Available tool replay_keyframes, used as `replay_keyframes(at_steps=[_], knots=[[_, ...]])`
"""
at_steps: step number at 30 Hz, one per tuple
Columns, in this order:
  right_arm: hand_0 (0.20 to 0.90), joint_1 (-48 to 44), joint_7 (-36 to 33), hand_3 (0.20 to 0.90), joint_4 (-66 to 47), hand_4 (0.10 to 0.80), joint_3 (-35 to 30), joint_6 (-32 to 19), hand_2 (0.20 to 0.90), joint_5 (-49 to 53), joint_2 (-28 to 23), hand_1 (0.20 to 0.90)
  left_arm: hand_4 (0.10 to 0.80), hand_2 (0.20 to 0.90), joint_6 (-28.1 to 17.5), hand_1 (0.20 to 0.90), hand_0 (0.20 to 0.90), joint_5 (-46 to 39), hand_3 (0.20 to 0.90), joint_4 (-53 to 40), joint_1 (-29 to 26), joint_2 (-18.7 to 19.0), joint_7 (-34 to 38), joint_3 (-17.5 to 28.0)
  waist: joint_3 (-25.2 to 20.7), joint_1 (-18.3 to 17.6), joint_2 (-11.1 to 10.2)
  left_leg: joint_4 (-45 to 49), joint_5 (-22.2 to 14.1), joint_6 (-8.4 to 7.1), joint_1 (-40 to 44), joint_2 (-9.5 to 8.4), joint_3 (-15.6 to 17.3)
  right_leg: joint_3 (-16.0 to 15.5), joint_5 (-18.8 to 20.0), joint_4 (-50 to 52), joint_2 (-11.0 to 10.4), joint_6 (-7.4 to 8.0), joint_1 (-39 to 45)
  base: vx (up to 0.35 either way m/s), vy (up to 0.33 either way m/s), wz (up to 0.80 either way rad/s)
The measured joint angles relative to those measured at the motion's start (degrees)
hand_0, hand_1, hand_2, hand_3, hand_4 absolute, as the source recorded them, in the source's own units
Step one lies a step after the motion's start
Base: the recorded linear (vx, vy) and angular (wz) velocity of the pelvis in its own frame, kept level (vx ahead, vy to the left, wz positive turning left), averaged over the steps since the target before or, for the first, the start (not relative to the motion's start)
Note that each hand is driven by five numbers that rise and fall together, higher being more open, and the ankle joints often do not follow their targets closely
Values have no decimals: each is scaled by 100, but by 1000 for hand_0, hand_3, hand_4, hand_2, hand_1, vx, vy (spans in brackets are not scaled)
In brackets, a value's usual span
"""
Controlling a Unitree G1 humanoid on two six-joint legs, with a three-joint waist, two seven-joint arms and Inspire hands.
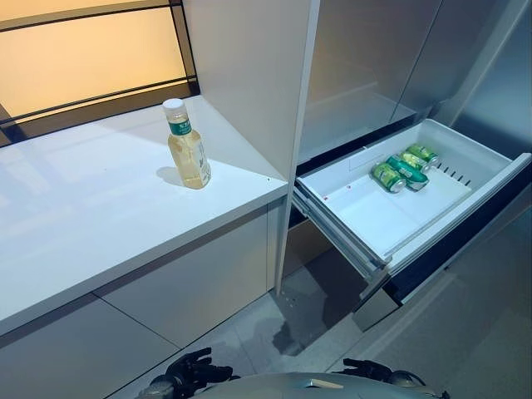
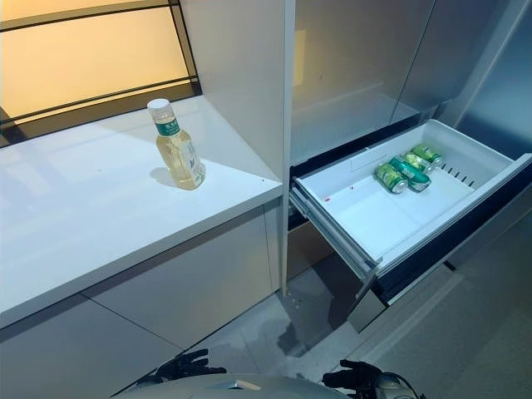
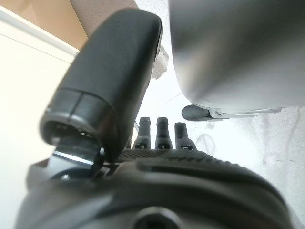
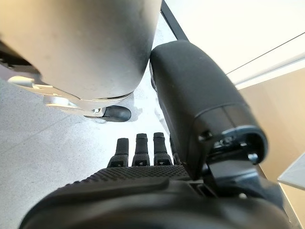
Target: Put drinks into fridge and close the fridge
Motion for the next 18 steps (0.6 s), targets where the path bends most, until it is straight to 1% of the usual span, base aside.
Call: replay_keyframes(at_steps=[12, 15, 16, 17, 18], knots=[[900, 0, 7, 900, -1, 800, -2, -4, 900, 0, -1, 900, 800, 900, -57, 900, 900, 67, 900, 0, 0, 0, -27, -7, 6, -1, 1, 0, 0, 0, 0, 0, 1, 1, 0, 0, 0, 0, -1, 0, 0, 0], [900, -3, 6, 900, -6, 800, 0, -5, 900, 1, -2, 900, 800, 900, -355, 900, 900, 447, 900, -16, -9, 38, -26, -240, 19, -3, 5, 0, 0, 0, 2, 0, 7, 4, 0, 0, 0, 0, -1, 0, 0, 0], [900, -5, 6, 900, -9, 800, 0, -6, 900, 1, -3, 900, 800, 900, -538, 900, 900, 808, 900, -65, -12, 86, -12, -461, 27, -6, 8, 0, 0, 0, 2, -1, 13, 9, 0, 1, 0, 0, -4, 0, 0, 0], [900, -6, 6, 900, -12, 800, 1, -7, 900, 1, -4, 900, 800, 900, -623, 900, 900, 967, 900, -91, -13, 100, -15, -536, 31, -8, 9, 0, 0, 0, 2, 0, 14, 10, 0, 1, 0, 0, -4, 0, 0, 0], [900, -11, 6, 900, -21, 800, 10, -7, 900, 1, -7, 900, 800, 900, -785, 900, 900, 1308, 900, -229, -23, 149, 9, -715, 44, -13, 10, 0, 0, 0, 3, -1, 16, 13, 0, 1, 0, 0, -5, -31, 20, -2]])
